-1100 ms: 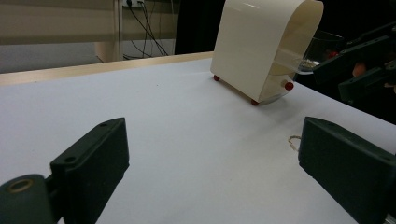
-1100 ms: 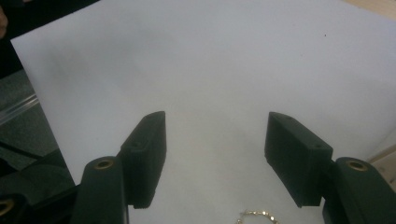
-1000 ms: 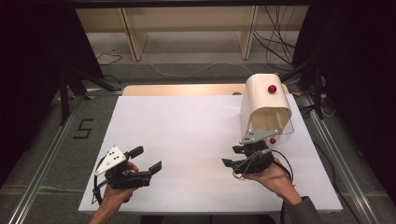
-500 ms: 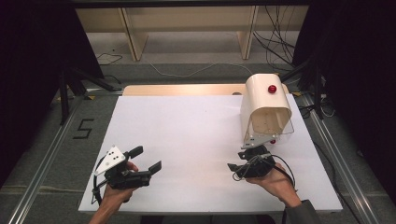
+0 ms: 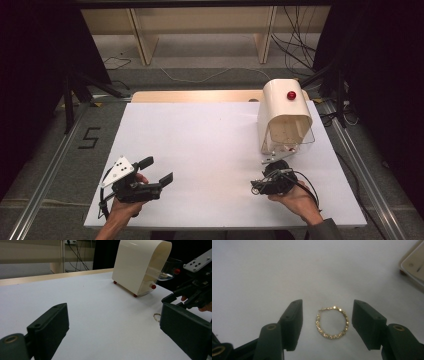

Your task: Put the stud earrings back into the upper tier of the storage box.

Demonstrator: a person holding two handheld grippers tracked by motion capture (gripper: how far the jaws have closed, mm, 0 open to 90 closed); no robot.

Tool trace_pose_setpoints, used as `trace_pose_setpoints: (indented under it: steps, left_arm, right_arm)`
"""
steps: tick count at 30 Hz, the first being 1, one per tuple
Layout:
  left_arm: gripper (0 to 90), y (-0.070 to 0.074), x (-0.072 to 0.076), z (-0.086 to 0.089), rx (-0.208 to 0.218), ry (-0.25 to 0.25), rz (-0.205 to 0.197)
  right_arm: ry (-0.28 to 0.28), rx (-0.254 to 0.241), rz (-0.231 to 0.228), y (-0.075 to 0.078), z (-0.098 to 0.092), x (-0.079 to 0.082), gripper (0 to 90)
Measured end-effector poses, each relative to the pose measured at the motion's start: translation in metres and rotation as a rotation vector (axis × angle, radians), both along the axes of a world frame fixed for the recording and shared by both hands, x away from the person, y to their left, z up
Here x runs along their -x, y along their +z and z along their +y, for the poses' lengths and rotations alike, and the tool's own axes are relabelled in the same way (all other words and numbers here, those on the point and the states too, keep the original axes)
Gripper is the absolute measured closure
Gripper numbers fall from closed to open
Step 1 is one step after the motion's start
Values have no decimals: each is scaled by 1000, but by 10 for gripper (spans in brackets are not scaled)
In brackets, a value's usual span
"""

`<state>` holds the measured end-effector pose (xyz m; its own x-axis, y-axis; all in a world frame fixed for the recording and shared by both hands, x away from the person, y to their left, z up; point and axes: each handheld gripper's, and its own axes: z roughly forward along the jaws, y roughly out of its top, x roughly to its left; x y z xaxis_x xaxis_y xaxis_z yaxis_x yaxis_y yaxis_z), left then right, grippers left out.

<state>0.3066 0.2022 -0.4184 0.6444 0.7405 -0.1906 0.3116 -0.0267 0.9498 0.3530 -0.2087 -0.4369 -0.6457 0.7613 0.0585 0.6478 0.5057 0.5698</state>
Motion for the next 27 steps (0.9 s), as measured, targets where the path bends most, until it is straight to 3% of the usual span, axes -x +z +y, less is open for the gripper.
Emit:
trace_pose_setpoints:
  steps: [3, 15, 27]
  left_arm:
    - [83, -1, 0, 0, -1, -2, 3]
    - [82, 0, 0, 1, 4, 5, -4]
    - [82, 0, 0, 0, -1, 6, 0]
  right_arm:
    - [-12, -13, 26, -5, -3, -2, 425]
    - [-49, -14, 45, -12, -10, -3, 426]
    - [-79, 19, 54, -21, -16, -6, 447]
